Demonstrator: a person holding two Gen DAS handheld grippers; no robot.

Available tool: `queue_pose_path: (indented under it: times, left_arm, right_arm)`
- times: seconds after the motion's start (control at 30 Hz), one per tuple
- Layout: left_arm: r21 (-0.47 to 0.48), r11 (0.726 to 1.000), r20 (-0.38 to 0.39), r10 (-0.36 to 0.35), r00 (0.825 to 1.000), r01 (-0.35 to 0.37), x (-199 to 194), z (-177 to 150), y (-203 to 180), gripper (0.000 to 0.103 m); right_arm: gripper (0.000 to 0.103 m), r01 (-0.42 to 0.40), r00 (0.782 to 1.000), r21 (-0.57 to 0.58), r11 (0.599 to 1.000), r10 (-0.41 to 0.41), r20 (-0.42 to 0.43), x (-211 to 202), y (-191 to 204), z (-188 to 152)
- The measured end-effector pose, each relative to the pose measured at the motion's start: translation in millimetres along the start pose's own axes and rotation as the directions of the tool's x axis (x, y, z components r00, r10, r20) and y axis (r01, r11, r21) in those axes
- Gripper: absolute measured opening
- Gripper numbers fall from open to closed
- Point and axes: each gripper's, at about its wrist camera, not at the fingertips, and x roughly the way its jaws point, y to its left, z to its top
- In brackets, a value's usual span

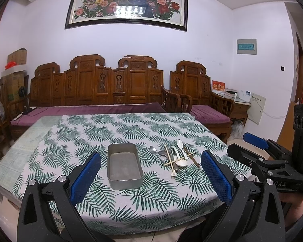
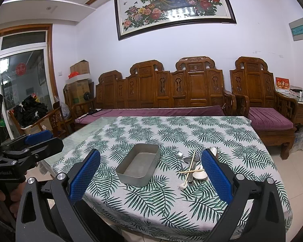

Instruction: Organize utensils

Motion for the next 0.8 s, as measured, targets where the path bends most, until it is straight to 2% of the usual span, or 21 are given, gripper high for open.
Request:
queue_pose_path:
  times: [0.23,0.47,0.63,0.8]
  left_arm:
    - [-0.002,1.0,-0.023,0.001,1.0,-0.001,11.0,-7.0,3.2,0.095]
    - [0.012,1.0,-0.087,0.01,0.996,-0.009,45.0,-18.7,4.3,0.095]
    - [0.029,0.999,-0.137,0.019,0.99,-0.015,72.9,-29.3,8.3,0.095]
    - [0.046,0.999,-0.187,0.018,0.982,-0.009,102.8,-35.5,12.3,0.095]
  right_arm:
    - [0.1,0.011,1.0,0.005,1.0,-0.011,-0.017,6.8,-2.7,-1.8]
    - [0.1,0.037,0.998,0.013,0.999,-0.037,-0.06,29.8,-23.1,-13.1]
    - [0.09,0.062,0.992,0.015,0.998,-0.06,-0.109,56.6,-41.7,-23.6]
    - [0.074,0.083,0.984,0.008,0.996,-0.081,-0.157,86.7,-59.3,-34.1]
